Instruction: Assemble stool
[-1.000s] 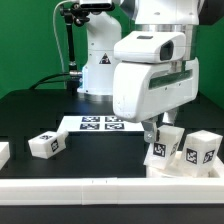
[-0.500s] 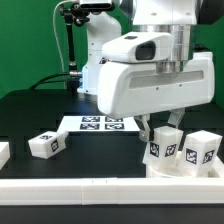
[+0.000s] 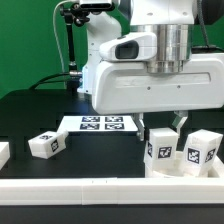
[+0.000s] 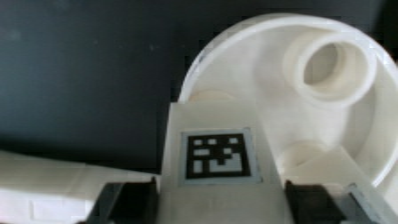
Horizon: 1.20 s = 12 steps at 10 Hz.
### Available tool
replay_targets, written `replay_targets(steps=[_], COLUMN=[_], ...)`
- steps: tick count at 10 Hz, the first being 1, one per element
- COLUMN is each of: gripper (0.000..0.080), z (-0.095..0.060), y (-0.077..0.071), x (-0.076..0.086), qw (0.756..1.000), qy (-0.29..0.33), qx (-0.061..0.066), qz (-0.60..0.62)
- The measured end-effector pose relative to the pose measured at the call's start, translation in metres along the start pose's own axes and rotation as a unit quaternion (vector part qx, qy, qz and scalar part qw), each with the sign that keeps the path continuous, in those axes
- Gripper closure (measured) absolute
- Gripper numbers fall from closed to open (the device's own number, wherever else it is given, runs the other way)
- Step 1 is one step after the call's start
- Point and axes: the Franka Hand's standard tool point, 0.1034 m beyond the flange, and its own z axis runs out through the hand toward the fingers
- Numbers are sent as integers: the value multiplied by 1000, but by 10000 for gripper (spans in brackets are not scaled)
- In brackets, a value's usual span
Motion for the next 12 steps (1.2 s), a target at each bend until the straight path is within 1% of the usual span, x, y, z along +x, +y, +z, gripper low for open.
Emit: replay_targets(steps=[4,6,7,9,10,11,12], gripper=[459,459,459,459,459,459,459], z=[0,0,0,0,0,0,0], y=[-1,-2,-2,-2,-3,-3,-3], x=[0,1,1,1,1,1,1], qw=[991,974,961,939,916,897,890], qy=[0,6,5,4,3,2,1], qx=[2,11,14,14,18,19,19], qz=[137,224,277,344,401,441,456])
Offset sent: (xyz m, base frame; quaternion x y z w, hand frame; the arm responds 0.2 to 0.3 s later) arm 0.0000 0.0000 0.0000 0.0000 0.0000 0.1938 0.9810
